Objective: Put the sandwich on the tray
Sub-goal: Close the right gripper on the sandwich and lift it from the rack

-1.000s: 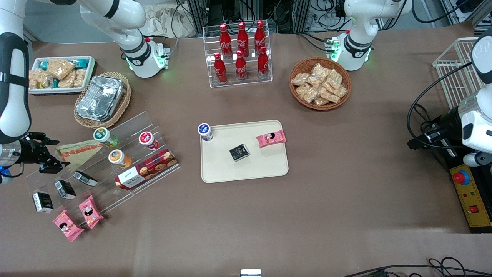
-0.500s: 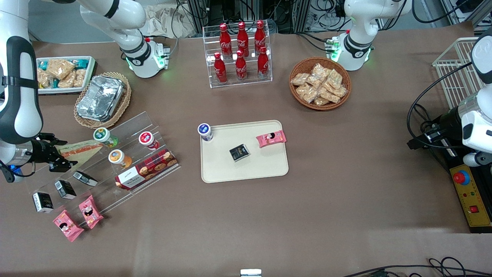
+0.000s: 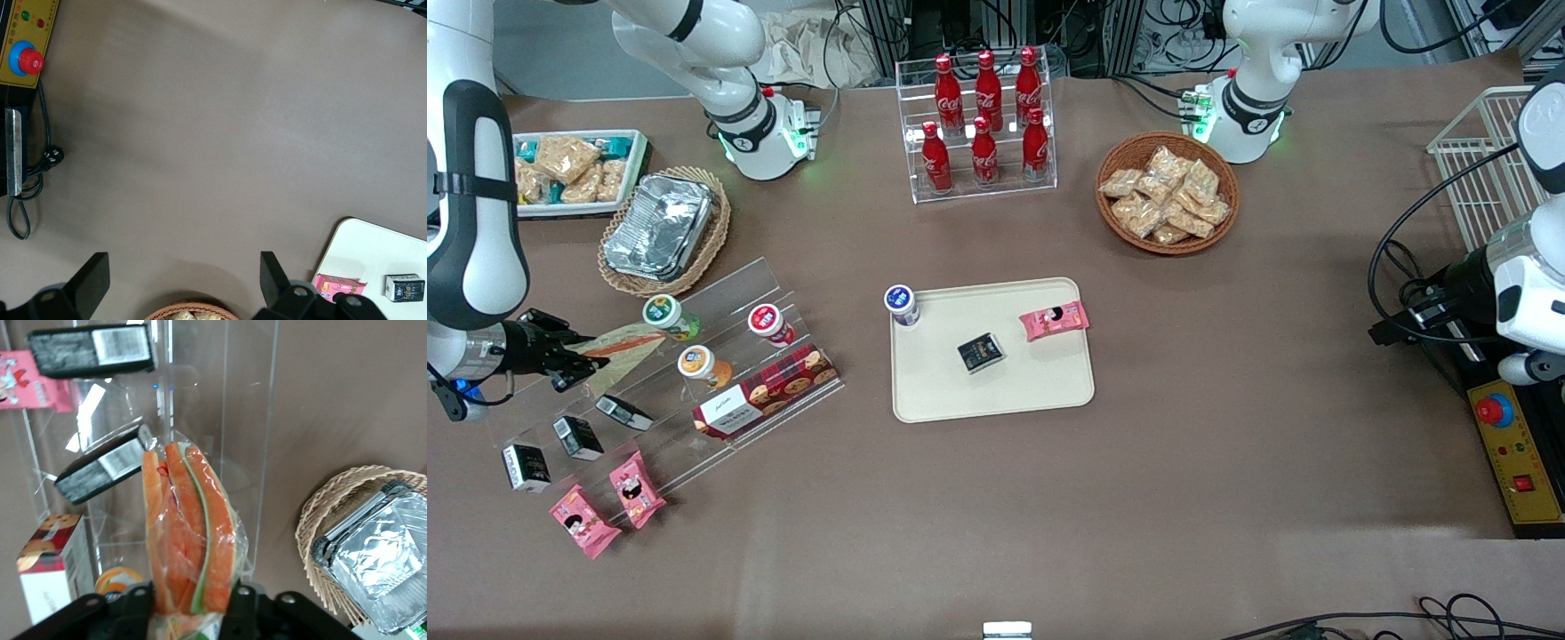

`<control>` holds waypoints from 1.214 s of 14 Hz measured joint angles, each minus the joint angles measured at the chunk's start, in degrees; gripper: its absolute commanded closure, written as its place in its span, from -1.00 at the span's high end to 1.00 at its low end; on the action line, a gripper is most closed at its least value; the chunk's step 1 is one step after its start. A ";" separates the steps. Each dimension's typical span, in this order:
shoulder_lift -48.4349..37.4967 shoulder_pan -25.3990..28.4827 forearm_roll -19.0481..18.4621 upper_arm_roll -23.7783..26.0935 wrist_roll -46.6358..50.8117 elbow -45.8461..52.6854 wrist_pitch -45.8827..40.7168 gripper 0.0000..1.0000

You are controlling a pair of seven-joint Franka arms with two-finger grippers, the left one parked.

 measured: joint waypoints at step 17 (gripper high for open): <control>-3.15 8.27 3.70 3.09 11.54 14.63 -13.82 -1.00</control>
